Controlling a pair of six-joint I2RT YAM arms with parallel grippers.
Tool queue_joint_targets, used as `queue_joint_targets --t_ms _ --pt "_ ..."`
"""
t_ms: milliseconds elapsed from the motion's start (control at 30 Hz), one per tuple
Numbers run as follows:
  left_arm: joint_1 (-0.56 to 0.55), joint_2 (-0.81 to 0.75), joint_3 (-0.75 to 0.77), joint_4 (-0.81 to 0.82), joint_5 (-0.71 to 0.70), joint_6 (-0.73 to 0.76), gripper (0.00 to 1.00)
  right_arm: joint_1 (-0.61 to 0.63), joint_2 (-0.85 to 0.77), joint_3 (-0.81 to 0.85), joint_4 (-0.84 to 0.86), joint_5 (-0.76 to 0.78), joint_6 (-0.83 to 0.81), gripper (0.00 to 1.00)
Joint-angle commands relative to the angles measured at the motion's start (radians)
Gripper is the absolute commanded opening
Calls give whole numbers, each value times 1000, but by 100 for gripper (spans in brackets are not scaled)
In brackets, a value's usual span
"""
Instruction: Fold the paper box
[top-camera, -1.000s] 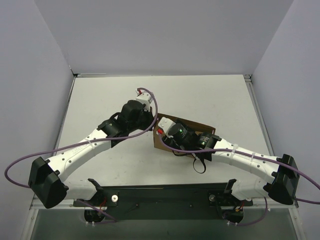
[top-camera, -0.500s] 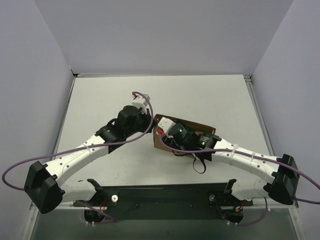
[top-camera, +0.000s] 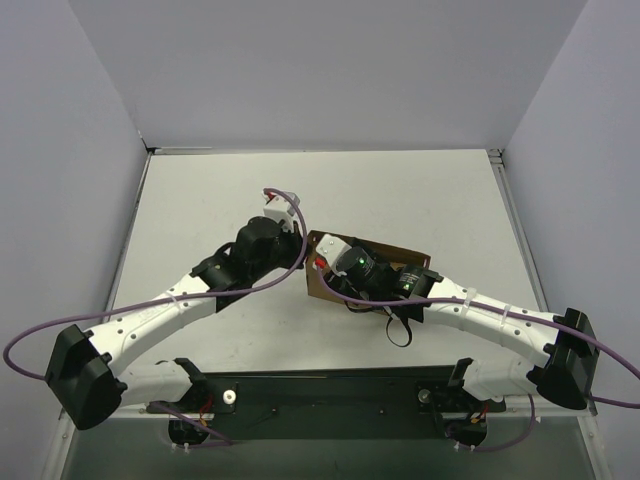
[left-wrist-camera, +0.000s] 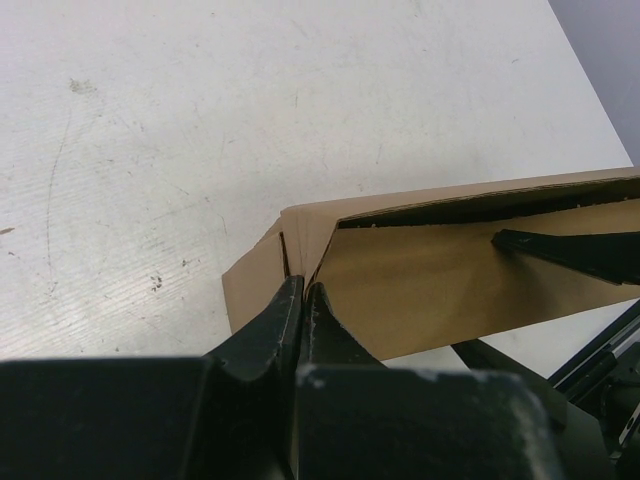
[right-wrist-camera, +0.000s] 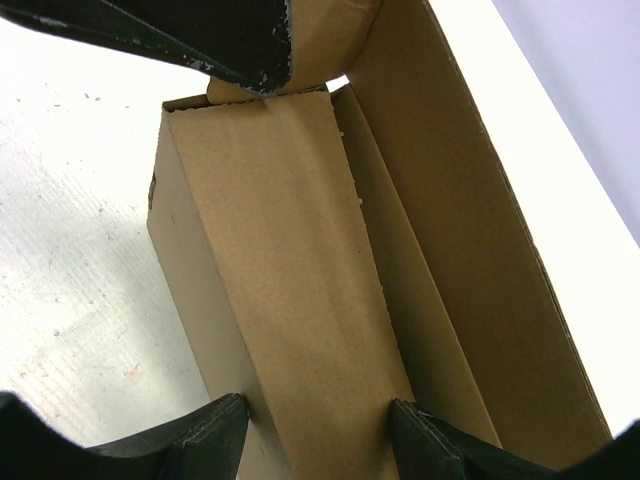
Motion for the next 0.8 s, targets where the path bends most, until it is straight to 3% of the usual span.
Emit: queue_joint_targets --t_ms 0,167,367,667,767 --pt "-13 16 -74 -223 -29 28 0 -4 7 -40 -127 -36 45 57" --pt "-53 24 -112 -213 -54 29 0 -2 7 -37 -127 -26 48 57" --pt "-99 4 -121 -232 -205 46 0 -2 0 -37 -124 -26 57 58" --pt "-110 27 -135 -253 -272 71 0 -7 -52 -33 -127 -11 119 59" --pt "-112 28 -123 -244 -265 71 0 -8 -76 -13 -153 -14 169 64"
